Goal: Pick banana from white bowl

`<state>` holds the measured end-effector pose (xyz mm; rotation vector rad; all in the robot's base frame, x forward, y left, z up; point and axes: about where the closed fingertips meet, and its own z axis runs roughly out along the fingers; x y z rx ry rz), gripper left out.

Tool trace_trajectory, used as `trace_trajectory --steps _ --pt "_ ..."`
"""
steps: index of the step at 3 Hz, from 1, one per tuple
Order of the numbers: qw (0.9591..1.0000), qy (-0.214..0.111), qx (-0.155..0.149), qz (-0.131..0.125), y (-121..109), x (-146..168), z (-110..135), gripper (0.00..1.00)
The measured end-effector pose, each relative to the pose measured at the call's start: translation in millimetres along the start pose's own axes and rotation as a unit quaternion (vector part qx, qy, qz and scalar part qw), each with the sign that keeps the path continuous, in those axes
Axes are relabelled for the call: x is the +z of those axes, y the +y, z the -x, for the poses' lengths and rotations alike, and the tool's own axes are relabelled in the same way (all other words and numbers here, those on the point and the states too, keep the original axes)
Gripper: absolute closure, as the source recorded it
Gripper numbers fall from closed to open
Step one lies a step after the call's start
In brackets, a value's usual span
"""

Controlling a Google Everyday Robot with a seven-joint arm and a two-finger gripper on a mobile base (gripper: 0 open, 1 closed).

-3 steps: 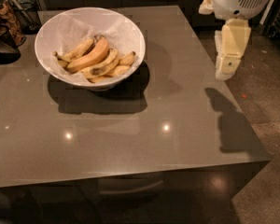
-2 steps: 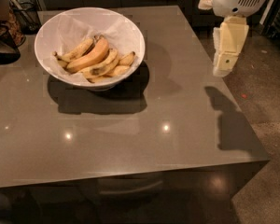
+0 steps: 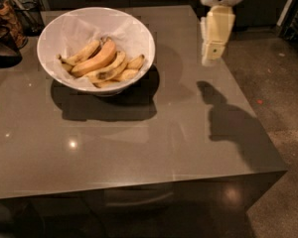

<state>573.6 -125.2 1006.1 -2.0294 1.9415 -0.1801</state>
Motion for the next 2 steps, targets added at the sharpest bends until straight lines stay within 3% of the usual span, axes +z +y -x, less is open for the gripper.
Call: trace_trajectory --steps 2 --pt "0.9984 0.001 -0.056 0.002 -35.4 18.9 52.5 0.0"
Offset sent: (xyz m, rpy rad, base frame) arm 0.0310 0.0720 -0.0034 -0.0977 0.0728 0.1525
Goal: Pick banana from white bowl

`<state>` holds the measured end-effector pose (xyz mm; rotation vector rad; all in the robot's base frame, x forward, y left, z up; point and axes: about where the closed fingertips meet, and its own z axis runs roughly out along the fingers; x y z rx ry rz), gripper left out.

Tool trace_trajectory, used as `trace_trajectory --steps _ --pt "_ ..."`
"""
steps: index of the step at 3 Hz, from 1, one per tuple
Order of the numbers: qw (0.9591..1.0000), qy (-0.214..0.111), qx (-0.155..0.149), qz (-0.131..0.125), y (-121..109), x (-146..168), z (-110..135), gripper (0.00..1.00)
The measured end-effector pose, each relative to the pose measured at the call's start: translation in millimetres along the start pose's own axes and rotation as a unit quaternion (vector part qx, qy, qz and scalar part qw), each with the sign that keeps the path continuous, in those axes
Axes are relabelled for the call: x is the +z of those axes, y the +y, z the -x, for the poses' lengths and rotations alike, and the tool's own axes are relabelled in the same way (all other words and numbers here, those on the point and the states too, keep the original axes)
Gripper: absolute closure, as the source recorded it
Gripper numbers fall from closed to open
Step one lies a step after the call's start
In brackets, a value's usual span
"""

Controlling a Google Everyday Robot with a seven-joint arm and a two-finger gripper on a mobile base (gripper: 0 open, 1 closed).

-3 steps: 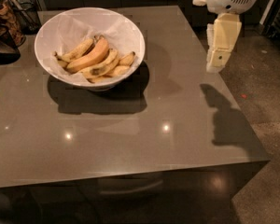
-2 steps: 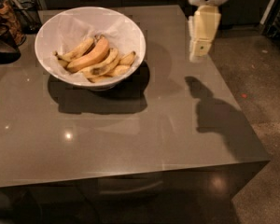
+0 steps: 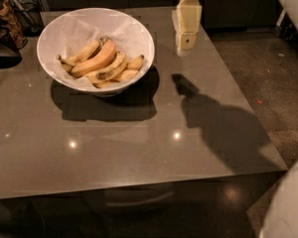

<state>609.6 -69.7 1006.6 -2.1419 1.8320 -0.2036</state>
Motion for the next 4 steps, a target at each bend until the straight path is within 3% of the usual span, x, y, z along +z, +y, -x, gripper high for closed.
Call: trace_trajectory --steps 2,3,4 --pt "0.9994 -0.009 -0.033 -0.001 -22.1 5.4 29.1 0.0" --pt "0.9984 -0.02 -0.051 -0.012 -39.0 2.9 43.0 0.12" --pt "0.9976 -0.03 -0.059 -0.018 -51.0 3.0 52.1 0.15"
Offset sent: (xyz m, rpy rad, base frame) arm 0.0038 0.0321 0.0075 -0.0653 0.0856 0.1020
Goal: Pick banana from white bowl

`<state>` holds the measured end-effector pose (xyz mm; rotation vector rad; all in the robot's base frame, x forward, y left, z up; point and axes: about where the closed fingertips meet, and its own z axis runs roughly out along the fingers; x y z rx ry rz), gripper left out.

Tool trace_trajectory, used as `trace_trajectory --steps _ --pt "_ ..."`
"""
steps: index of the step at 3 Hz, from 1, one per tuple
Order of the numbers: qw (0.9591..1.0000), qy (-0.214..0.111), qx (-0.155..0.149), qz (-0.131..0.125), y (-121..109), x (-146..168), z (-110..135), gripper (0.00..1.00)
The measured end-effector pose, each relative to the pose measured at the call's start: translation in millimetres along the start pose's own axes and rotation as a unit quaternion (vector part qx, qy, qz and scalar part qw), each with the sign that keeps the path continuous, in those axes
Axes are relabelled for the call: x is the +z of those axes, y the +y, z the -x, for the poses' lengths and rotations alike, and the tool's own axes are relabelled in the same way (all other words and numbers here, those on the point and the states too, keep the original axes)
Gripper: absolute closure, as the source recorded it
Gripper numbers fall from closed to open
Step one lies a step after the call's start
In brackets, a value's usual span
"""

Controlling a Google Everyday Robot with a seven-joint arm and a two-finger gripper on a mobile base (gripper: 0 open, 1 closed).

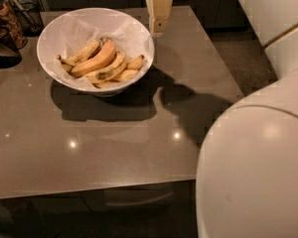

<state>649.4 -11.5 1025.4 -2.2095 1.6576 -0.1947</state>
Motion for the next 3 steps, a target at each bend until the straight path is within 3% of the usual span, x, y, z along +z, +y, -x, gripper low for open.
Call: trace_trajectory --steps 1,3 --pt "1.0 -0.007 -0.003 -0.001 -8.1 3.6 4.6 0.2" --pt "0.9998 -0.01 -0.003 0.019 -10.2 25.0 9.1 0.41"
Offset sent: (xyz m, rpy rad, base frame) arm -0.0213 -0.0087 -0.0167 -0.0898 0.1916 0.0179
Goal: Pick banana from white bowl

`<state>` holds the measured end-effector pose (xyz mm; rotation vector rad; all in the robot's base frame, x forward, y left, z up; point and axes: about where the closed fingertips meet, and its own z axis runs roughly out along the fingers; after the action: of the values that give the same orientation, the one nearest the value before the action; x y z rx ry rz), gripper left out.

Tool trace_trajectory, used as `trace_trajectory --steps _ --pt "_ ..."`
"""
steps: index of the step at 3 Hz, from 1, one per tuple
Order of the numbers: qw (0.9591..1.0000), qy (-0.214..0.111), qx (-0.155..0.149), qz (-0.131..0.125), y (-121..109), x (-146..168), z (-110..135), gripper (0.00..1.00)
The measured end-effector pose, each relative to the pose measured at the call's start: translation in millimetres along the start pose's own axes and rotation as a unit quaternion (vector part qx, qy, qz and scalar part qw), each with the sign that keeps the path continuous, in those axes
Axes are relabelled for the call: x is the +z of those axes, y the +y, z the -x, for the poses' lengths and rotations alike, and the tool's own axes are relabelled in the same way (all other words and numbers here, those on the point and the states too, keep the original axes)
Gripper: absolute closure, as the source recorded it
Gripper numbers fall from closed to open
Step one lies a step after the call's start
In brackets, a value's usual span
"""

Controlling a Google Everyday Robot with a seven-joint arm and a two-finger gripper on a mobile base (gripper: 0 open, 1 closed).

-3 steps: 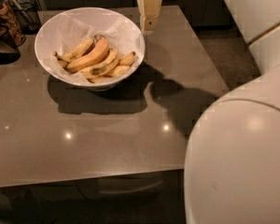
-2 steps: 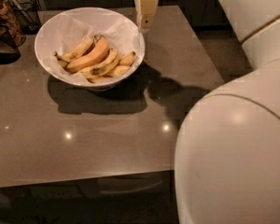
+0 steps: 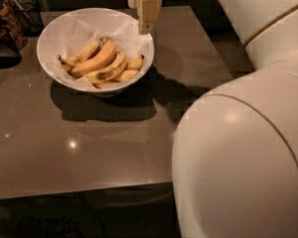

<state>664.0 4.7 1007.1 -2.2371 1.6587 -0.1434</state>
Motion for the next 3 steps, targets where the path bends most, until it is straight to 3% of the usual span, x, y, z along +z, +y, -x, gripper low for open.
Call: trace_trajectory --steps 1,2,3 --pt "0.9998 0.003 -0.001 0.019 7.9 12.2 1.2 0.43" --pt "0.9983 0.02 -0.033 0.043 24.2 23.4 -3.6 0.42" --pt "0.9939 0.042 -0.082 0.06 34.9 30.0 -3.7 0.42"
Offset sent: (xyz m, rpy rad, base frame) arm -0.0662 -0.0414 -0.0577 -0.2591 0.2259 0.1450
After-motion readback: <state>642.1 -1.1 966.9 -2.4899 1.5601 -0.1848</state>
